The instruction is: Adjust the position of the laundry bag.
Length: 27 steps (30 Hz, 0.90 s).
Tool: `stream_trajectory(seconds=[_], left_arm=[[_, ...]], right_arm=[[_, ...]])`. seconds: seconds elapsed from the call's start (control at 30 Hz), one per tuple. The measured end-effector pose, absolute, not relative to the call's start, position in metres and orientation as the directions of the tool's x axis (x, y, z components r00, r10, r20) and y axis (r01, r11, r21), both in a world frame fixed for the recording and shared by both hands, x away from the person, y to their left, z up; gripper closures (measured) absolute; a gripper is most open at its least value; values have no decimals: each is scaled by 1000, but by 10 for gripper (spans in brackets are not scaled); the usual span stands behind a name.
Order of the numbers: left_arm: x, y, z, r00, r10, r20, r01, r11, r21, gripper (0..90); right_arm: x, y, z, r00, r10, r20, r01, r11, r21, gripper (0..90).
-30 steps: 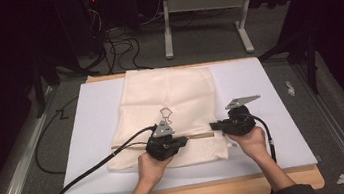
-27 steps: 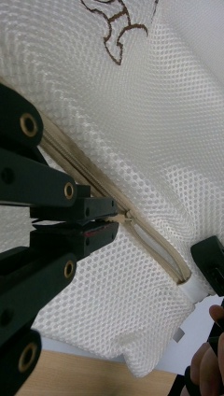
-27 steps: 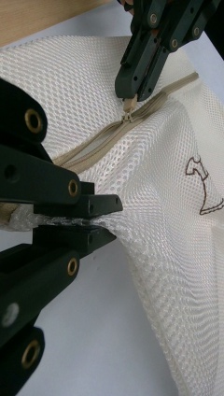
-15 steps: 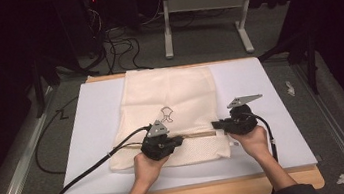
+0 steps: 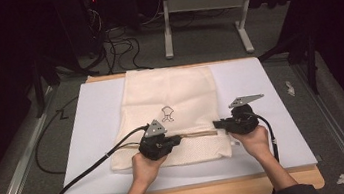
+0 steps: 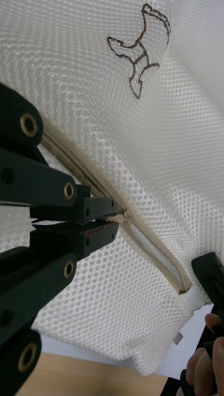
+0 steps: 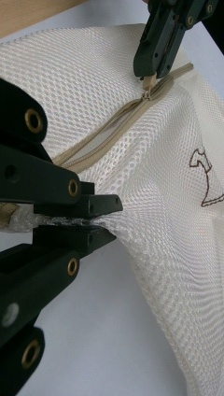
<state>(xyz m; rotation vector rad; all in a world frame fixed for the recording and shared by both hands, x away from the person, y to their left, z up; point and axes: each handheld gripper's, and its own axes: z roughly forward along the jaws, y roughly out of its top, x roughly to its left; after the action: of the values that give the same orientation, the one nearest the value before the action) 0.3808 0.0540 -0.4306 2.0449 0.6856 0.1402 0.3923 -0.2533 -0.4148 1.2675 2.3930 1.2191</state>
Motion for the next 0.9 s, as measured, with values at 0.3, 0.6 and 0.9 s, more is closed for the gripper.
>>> stream_trajectory(seconds=[0.3,0.6,0.9], left_arm=[[380,58,-431,831,532,-160,414,-401,817,873],[380,62,-431,827,538,-162,416,-393,820,873],[380,67,-430,823,544,-162,416,-385,824,873]], right_arm=[[390,-260,-413,-616,761,205,612,298,732,879],[390,-262,-414,-608,768,203,615,293,732,879],[391,-263,-414,-605,769,206,615,287,735,879]])
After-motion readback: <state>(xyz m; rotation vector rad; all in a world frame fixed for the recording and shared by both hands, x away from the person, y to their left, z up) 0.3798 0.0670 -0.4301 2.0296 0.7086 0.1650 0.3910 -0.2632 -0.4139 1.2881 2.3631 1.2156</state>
